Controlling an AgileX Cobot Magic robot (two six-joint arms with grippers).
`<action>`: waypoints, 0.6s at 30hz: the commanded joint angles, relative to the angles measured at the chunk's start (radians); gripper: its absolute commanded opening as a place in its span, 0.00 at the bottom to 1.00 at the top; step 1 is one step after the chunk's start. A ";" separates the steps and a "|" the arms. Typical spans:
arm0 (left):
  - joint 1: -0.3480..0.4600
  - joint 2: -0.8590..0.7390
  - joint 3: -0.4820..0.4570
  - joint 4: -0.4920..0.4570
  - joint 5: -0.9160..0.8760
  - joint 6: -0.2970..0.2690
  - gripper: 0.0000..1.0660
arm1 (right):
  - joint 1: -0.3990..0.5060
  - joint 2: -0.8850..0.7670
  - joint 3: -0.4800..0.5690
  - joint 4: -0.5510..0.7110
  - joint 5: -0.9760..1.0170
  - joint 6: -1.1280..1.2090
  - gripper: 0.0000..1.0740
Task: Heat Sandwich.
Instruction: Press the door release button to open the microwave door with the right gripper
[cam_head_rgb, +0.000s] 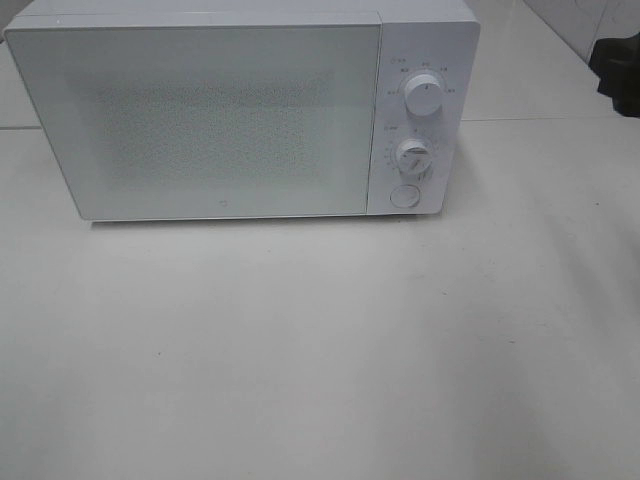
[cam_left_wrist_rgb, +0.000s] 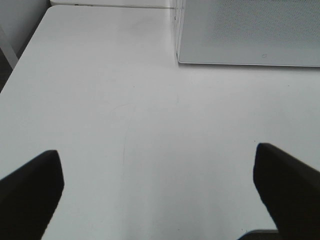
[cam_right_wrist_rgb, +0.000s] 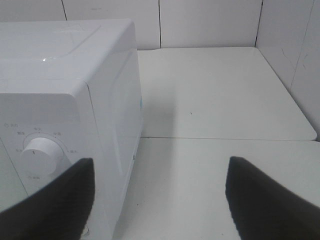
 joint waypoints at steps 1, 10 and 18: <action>0.000 -0.021 0.002 0.000 -0.008 -0.003 0.92 | -0.004 0.040 0.026 0.035 -0.106 -0.032 0.66; 0.000 -0.021 0.002 0.000 -0.008 -0.003 0.92 | 0.118 0.191 0.125 0.264 -0.323 -0.204 0.66; 0.000 -0.021 0.002 0.000 -0.008 -0.003 0.92 | 0.308 0.350 0.135 0.500 -0.493 -0.293 0.66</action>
